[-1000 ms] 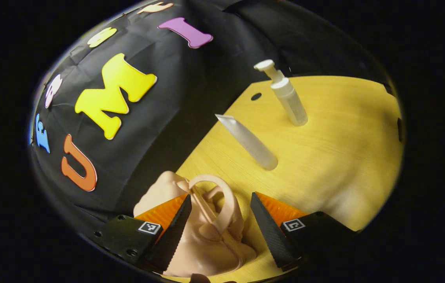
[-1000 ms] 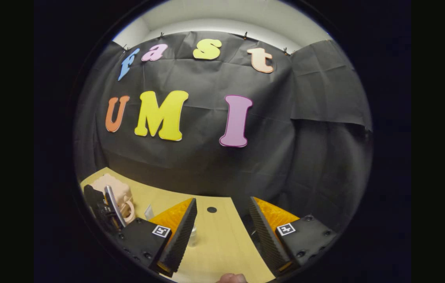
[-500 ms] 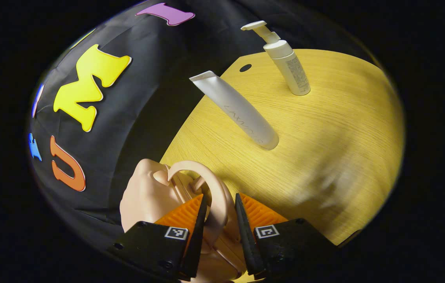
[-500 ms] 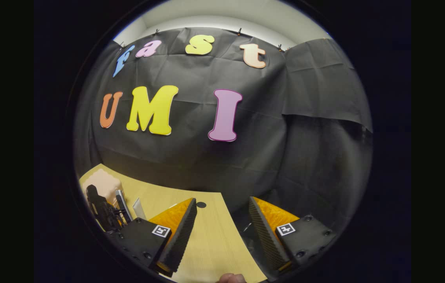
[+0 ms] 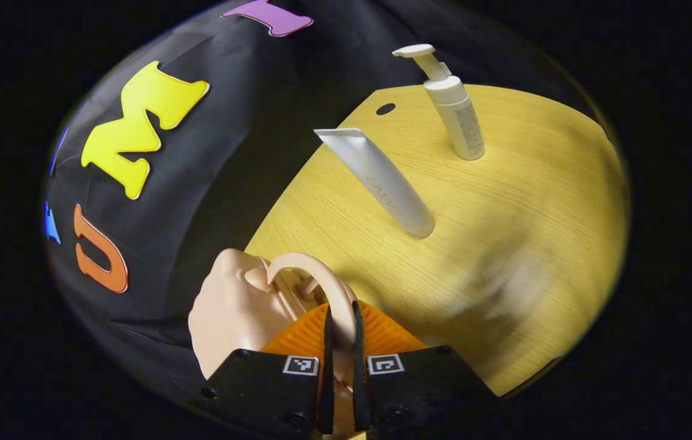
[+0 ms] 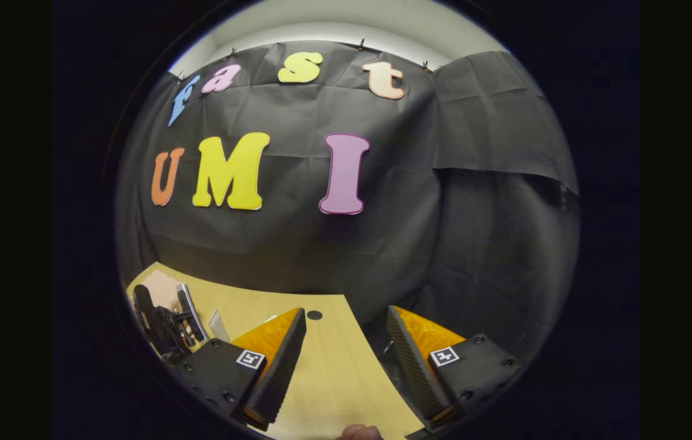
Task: First open the suitcase, pack the skin care products into it, and then close the suitcase.
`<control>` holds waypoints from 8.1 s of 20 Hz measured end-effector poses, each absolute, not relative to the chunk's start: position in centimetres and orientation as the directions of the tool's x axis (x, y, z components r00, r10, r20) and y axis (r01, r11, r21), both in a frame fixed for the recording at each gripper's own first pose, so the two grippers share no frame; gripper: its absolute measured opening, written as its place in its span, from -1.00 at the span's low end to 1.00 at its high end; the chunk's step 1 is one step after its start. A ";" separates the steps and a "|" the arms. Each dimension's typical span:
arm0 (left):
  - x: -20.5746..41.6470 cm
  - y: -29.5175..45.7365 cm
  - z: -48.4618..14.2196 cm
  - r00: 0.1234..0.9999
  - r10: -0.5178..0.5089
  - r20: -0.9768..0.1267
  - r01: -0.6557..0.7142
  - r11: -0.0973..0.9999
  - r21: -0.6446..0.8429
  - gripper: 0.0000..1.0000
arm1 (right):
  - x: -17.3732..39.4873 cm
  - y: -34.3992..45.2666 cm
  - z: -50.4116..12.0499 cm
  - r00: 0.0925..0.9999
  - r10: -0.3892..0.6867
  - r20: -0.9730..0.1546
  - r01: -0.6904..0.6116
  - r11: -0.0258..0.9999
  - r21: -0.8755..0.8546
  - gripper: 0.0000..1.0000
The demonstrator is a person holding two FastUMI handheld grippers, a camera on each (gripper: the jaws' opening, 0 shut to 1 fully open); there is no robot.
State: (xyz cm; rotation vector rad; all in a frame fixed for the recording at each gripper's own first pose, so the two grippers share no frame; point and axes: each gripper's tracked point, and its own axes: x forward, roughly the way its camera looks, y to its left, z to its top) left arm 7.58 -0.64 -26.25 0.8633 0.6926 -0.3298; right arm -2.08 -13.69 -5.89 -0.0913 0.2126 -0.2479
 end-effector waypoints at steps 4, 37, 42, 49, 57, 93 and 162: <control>7.4 0.6 -21.1 0.787 -0.024 -0.616 0.458 0.692 0.558 -0.77 | -1.5 -11.7 -5.3 0.958 -0.225 -0.179 0.208 0.972 -0.109 0.59; 8.4 47.4 -26.4 0.829 0.210 -0.518 -0.279 0.959 -0.057 -0.94 | 3.7 7.0 3.0 0.997 -0.045 -0.063 0.026 0.962 -0.270 0.58; 7.9 48.4 -28.5 0.801 0.252 -0.543 -0.323 0.946 -0.037 -0.88 | 3.8 6.4 2.4 0.995 -0.072 -0.072 0.051 0.963 -0.263 0.63; 7.7 46.9 -20.9 0.843 0.321 -0.431 -0.320 0.944 0.077 0.97 | 4.1 5.5 1.4 0.995 -0.070 -0.070 0.056 0.980 -0.189 0.63; 7.8 29.0 -6.2 0.953 0.216 -0.214 -0.218 0.976 0.014 0.96 | 3.9 1.2 -1.0 0.994 -0.069 -0.087 0.063 0.996 -0.071 0.66; 12.3 -16.1 -28.3 0.864 -0.161 -0.477 0.158 0.986 -0.047 0.98 | -1.0 -16.6 -10.7 0.930 -0.127 -0.344 0.112 0.992 -0.062 0.63; 2.0 12.4 -22.3 0.525 -0.422 -0.739 0.193 0.905 -0.380 -0.12 | 4.4 8.1 -15.9 0.797 0.368 -0.480 -0.290 0.929 0.232 -0.08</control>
